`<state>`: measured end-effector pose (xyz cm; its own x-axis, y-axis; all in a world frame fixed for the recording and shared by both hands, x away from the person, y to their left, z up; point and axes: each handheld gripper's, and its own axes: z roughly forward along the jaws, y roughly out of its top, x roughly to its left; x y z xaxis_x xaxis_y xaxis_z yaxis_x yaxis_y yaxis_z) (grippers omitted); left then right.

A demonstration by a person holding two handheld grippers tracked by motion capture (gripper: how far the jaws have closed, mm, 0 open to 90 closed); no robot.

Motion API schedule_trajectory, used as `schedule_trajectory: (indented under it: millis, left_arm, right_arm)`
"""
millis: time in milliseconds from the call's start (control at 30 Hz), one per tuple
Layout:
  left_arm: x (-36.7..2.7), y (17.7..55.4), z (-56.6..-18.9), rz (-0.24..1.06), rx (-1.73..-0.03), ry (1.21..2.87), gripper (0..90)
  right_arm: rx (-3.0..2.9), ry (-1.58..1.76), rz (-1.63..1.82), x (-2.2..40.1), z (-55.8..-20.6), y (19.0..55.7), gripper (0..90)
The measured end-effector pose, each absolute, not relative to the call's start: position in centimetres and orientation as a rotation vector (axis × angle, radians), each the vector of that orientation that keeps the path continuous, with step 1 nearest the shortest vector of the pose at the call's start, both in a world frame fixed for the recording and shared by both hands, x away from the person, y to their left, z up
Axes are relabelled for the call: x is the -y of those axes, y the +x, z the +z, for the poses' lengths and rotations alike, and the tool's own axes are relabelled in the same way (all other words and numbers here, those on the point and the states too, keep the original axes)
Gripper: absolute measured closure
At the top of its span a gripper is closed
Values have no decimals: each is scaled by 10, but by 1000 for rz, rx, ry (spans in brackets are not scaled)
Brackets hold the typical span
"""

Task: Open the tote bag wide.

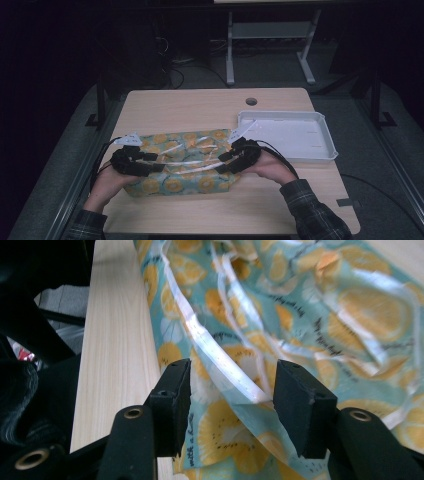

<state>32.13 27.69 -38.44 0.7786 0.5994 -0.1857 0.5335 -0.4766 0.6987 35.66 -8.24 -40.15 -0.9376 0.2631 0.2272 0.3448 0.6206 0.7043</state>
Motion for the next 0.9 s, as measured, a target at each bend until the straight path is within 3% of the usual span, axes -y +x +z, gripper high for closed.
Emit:
schedule_trajectory:
  millis: [133, 333, 600, 900]
  left_arm:
    - [-273, 324, -390, 93, -836, 2183, 421]
    - [-270, 328, -396, 70, -814, 2216, 431]
    - [-262, 333, -402, 43, -783, 2237, 475]
    - [-262, 337, -404, 37, -758, 2264, 874]
  right_arm:
    - [2768, -485, -1216, 80, -408, 358, 570]
    - [2757, -496, -1229, 81, -405, 357, 817]
    - [2758, -478, -1284, 81, -401, 356, 857]
    - [2752, -489, -1308, 81, -400, 357, 858]
